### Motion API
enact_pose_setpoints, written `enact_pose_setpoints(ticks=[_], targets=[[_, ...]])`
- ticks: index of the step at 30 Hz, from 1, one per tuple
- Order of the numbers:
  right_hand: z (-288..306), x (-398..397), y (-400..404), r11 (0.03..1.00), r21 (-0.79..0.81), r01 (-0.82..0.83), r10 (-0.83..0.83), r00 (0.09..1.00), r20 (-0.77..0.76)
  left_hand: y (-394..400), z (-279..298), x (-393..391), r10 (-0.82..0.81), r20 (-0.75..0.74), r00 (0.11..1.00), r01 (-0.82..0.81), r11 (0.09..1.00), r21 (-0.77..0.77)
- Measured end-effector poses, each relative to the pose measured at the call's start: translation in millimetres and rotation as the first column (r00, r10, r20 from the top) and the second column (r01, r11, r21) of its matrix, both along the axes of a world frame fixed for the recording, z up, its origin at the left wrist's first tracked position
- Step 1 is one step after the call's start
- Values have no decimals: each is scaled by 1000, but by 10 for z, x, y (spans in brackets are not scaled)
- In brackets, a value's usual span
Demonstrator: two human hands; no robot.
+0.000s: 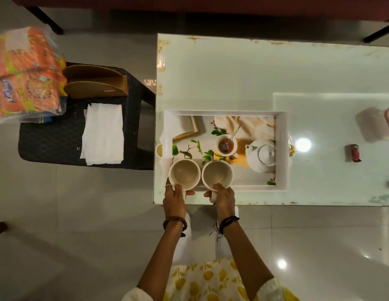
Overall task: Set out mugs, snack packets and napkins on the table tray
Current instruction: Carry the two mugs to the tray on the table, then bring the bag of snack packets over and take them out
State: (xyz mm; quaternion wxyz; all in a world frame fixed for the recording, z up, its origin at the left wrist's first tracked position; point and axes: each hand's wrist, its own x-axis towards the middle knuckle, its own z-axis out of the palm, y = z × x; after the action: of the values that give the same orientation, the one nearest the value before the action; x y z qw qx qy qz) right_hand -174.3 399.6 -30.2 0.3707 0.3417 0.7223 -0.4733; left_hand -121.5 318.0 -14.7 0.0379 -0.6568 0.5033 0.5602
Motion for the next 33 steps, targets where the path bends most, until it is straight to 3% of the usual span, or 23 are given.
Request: enact_pose_setpoints(ticks=[2,4,6,8,10,15,20,23,26,28,30,33], targets=[[-4,36,33,1000,0,12,-12,1000,-6,-17,0,18,-22,-4,1000,22,1000,22],[9,86,43,993,105,-57,65,995,-79,-37,-12,42,-73,-6,997,73,996,44],[49,140,28,944,315,-100,178,957,-229,-78,-22,40,-179,63,982,178,984,15],[153,185,-66,907,415,-75,262,872,-415,-139,-1,49,-245,160,956,256,965,-53],[235,212,-219,918,381,-106,309,794,-523,-210,74,53,-206,156,966,229,962,-147],[409,190,-907,938,119,-326,321,685,-654,-518,245,165,-95,-117,989,66,971,-231],[511,142,-1773,785,28,-619,464,557,-688,-1174,322,308,-37,-304,952,-55,956,-289],[515,171,-2298,669,-8,-743,537,491,-686,-1679,269,427,-34,-301,953,-90,917,-388],[449,276,-2813,614,-91,-784,582,528,-618,-2229,189,537,78,-266,961,-196,870,-453],[349,349,-3166,636,-187,-748,600,633,-490,-2613,143,624,142,-257,956,-254,839,-482],[236,380,-3495,702,-268,-659,591,750,-297,-3007,87,675,94,-182,979,-183,806,-563],[70,397,-3893,784,-349,-513,513,852,-103,-3679,-22,659,-1,40,999,27,740,-672]])
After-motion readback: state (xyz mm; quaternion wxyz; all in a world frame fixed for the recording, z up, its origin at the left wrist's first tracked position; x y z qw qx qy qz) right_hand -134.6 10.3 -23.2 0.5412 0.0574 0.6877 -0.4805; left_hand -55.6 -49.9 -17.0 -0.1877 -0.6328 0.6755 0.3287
